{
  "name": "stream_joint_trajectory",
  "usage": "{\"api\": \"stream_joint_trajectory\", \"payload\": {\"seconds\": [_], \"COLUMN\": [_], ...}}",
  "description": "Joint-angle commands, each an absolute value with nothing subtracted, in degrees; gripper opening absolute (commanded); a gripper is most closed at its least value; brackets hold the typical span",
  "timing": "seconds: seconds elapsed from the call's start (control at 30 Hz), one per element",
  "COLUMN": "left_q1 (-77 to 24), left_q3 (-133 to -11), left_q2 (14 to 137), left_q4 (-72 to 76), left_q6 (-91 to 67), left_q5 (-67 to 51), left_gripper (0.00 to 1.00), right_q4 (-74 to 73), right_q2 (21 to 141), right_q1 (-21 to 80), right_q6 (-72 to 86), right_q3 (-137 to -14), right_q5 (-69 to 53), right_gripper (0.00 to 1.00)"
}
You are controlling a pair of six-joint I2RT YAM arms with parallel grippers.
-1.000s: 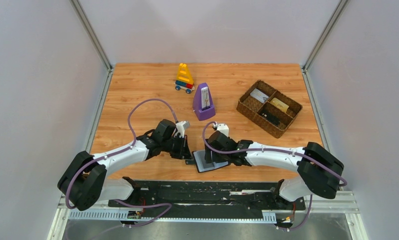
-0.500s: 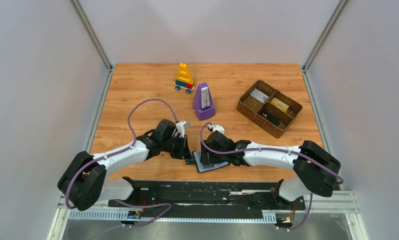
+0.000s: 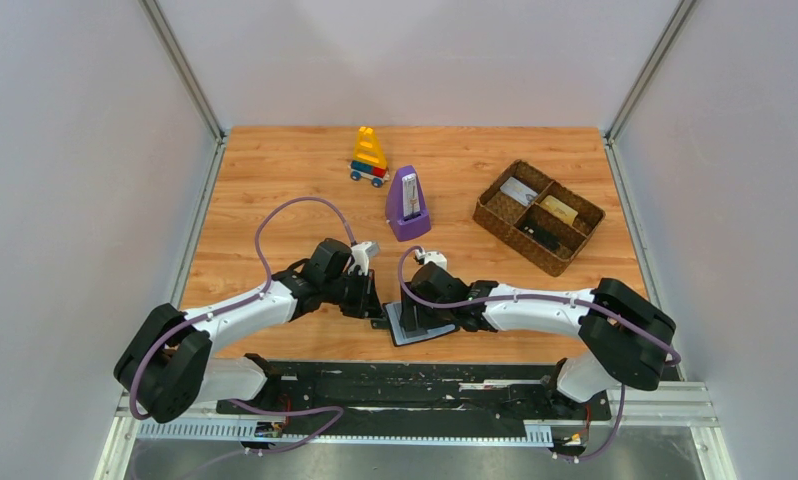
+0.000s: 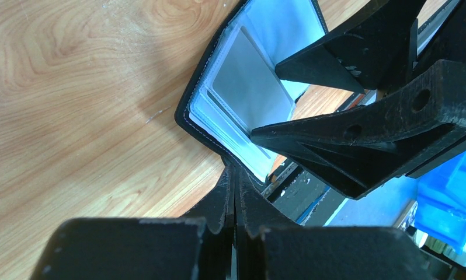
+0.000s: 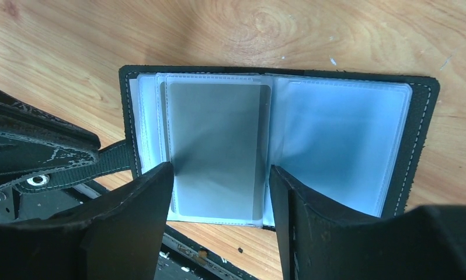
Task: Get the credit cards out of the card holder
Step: Remove the credit card from the card holder.
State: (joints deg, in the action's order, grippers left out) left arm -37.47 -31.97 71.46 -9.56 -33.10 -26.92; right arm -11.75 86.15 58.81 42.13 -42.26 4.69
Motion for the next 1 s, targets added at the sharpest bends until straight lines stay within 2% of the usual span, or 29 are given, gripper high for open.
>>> {"api": "stream_joint_trajectory", "payload": {"seconds": [0.0,0.2,0.97], "left_q1": [-37.63,-37.65,-37.64], "left_q3": [-32.11,-32.08,-31.64], "left_q2": [70.22,70.22,70.72], "left_q4": [-8.08,-7.92,-6.94], "left_q6": [-32.78,-32.8,-33.34], "left_q5": [-27.98,-28.02,-28.21], "left_gripper": [0.0,0.0,0.0], "right_q4": [-12.71,-13.71,-13.36], "right_q2": [86.3,85.61,87.4], "right_q1": [58.82,59.64,60.82], "right_q6": [42.49,41.6,41.73], "right_q3": [-42.84,-43.52,-45.06], "right_q5": [7.52,8.66,6.96], "right_gripper": [0.62,0.66,0.66]}}
